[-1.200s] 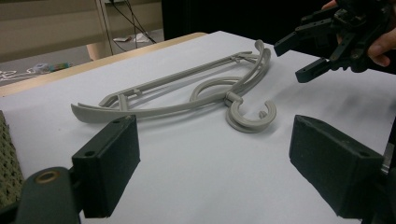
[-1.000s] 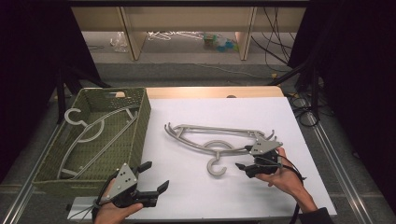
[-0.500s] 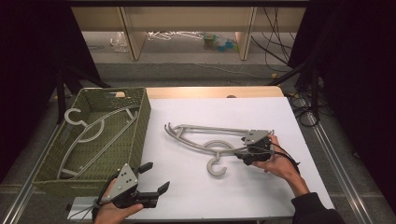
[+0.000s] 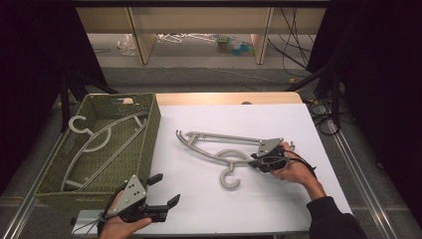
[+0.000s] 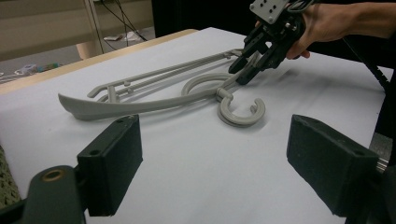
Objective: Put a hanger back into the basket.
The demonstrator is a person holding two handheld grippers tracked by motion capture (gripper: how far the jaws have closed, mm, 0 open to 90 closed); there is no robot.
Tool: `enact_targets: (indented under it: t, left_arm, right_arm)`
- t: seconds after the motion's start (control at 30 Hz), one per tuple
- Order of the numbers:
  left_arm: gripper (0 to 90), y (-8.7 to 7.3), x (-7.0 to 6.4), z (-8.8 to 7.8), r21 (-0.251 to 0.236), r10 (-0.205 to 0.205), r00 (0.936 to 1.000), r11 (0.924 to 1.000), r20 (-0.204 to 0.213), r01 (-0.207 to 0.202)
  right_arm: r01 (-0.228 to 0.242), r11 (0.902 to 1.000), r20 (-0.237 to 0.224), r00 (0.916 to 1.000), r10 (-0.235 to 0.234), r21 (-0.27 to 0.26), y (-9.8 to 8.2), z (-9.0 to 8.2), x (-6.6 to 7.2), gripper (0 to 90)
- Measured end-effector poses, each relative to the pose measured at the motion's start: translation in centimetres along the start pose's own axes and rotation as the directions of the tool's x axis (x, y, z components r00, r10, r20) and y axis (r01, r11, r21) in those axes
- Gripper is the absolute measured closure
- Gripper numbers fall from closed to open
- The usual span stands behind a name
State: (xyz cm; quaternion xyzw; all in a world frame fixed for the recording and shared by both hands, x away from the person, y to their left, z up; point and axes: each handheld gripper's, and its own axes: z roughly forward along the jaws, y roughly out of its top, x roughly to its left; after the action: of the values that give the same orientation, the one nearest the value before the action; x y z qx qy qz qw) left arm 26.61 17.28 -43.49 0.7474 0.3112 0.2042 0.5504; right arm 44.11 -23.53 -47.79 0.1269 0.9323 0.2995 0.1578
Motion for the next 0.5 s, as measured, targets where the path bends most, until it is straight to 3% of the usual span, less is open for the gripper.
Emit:
enact_targets:
  t: [0.13, 0.27, 0.33, 0.4, 0.5]
  left_arm:
    - [18.3, -0.1, -0.1, 0.1, -0.005, -0.014, 0.9999, 0.9999, 0.005, 0.014]
    - [18.4, -0.1, -0.1, 0.1, 0.006, 0.001, 1.0, 1.0, 0.004, -0.001]
    - [18.4, -0.1, -0.1, 0.1, 0.008, -0.014, 0.9999, 0.9999, 0.001, 0.014]
    - [18.5, -0.1, 0.0, 0.0, 0.008, 0.002, 1.0, 1.0, 0.001, -0.002]
    - [18.9, -0.1, 0.0, 0.0, 0.008, -0.007, 1.0, 0.9999, -0.002, 0.007]
  right_arm:
    - [0.114, 0.9932, -0.02, 0.9933, -0.114, 0.02, 0.4, -0.4, -0.1, 72.9]
    - [0.212, 0.9771, -0.031, 0.9768, -0.212, 0.014, 1.0, -1.1, -0.1, 75.8]
    - [0.236, 0.9717, -0.035, 0.9713, -0.235, 0.011, 1.3, -1.4, -0.1, 76.9]
    - [0.257, 0.9664, -0.061, 0.9647, -0.256, 0.003, 1.6, -1.6, 0.2, 78.7]
    - [0.272, 0.9624, -0.098, 0.9577, -0.271, -0.006, 2.2, -2.0, 0.7, 80.8]
